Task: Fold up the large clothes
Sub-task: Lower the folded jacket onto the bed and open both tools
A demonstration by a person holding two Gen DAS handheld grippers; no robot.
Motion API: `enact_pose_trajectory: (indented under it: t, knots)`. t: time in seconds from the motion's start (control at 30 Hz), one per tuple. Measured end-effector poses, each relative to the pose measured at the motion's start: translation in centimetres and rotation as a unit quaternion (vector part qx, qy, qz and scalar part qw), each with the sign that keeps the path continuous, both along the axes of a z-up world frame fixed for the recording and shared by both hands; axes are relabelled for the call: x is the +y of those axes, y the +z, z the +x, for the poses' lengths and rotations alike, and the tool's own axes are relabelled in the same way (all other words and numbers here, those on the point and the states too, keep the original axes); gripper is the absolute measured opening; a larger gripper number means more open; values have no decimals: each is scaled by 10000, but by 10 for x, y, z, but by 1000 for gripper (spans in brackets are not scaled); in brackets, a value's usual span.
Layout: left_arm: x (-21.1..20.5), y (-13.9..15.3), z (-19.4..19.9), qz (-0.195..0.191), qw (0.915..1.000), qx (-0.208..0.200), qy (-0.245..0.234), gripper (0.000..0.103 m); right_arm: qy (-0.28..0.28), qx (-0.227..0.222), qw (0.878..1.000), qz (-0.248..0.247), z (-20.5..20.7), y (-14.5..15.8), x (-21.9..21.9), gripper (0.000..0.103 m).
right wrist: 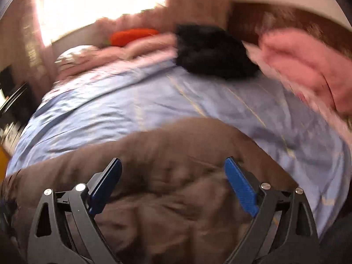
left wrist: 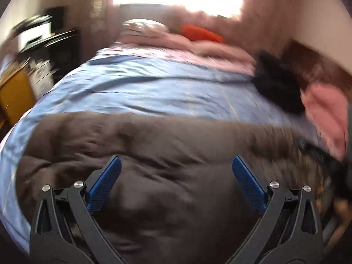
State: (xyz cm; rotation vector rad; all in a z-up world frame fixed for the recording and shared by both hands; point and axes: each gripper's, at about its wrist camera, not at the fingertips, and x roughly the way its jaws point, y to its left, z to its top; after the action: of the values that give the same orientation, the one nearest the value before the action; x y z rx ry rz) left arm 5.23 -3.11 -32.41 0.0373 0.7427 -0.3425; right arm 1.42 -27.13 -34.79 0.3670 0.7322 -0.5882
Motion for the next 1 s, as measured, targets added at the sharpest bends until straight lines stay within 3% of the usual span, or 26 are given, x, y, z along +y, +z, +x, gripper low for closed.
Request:
enact_pose_trajectory:
  t: [0.1, 0.17, 0.23, 0.33, 0.4, 0.47, 0.57, 0.6, 0.67, 0.73, 0.8, 0.87, 1.0]
  knots:
    - [-26, -23, -2, 544, 9982, 133, -192, 101, -51, 469, 9988, 164, 7, -23, -10, 95]
    - [-29, -31, 3, 605, 9976, 295, -166, 101, 103, 952, 9949, -328, 20, -37, 4, 97]
    - [-32, -35, 6, 681, 9969, 353, -174, 101, 133, 1149, 9905, -743, 27, -44, 17, 97]
    - [-33, -36, 4, 741, 9965, 321, -194, 101, 110, 1222, 9902, -660, 30, -49, 14, 97]
    - [-27, -26, 0, 625, 9975, 252, -208, 101, 92, 1055, 9939, -311, 21, -42, 8, 96]
    - [-20, -8, -8, 571, 9983, -22, -116, 101, 123, 563, 9982, 187, 9, -25, 8, 96]
    - [-8, 15, -17, 846, 9935, -694, 308, 101, 600, 57, 9977, 314, 5, 3, 28, 96]
    - [-6, 16, -14, 954, 9921, -708, 414, 101, 867, -32, 9958, 286, 7, 8, 37, 96]
    - [4, 8, 1, 1057, 9909, -481, 677, 101, 1444, -128, 9894, 130, 14, 12, 65, 97]
    - [19, -5, 16, 900, 9905, -169, 1027, 101, 1810, -55, 9835, -15, 21, 5, 87, 97]
    - [44, -27, 37, 317, 9890, 553, 1332, 101, 1976, 217, 9797, -254, 29, -10, 104, 101]
    - [57, -37, 44, -44, 9864, 803, 1430, 101, 1880, 211, 9811, -397, 30, -25, 111, 102]
    - [41, -43, 40, 430, 9869, 602, 1433, 101, 1863, 214, 9822, -129, 34, -32, 103, 102]
